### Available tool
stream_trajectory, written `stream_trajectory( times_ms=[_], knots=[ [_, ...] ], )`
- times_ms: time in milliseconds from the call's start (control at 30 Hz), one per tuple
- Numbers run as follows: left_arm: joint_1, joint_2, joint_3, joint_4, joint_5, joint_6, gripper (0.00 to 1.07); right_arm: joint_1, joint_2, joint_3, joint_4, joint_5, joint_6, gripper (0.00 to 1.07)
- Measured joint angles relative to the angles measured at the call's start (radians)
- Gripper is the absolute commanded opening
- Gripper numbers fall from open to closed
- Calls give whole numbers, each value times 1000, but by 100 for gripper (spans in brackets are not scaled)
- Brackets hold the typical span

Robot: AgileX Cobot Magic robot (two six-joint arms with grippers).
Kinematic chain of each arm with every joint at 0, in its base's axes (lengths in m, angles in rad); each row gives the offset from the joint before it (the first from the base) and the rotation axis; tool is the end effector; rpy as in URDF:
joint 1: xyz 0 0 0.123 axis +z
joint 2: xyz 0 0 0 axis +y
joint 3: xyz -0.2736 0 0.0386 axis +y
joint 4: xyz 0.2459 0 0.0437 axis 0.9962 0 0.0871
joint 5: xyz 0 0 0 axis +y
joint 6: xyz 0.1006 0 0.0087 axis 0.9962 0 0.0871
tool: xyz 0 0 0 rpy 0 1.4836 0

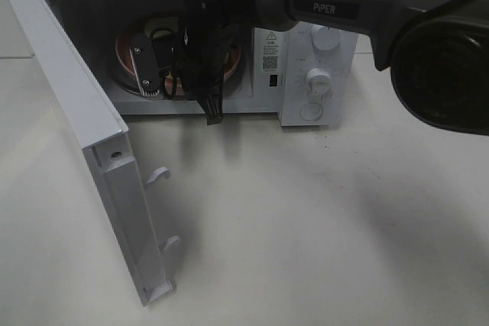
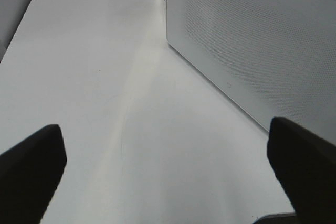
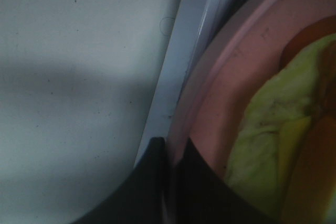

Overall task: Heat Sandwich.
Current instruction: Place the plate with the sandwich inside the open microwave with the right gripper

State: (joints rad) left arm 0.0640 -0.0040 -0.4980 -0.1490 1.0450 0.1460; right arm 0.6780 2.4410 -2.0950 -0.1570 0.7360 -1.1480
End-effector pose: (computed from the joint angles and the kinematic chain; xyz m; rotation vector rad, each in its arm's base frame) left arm 0.0117 -0.0123 0.2734 0.0883 2.0161 -0.0446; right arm 0.4236 0.3275 0.1437 -2.1167 1.4957 -0.3551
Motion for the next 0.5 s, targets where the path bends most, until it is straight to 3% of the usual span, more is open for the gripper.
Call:
stream_trajectory(
  times_ms=[400, 500],
  knots=[
    [0, 0, 0, 0, 0, 0, 101, -10, 0, -3, 4, -4, -1, 11],
    [0, 0, 0, 0, 0, 0, 101, -10, 0, -6, 4, -7, 0, 20]
  ],
)
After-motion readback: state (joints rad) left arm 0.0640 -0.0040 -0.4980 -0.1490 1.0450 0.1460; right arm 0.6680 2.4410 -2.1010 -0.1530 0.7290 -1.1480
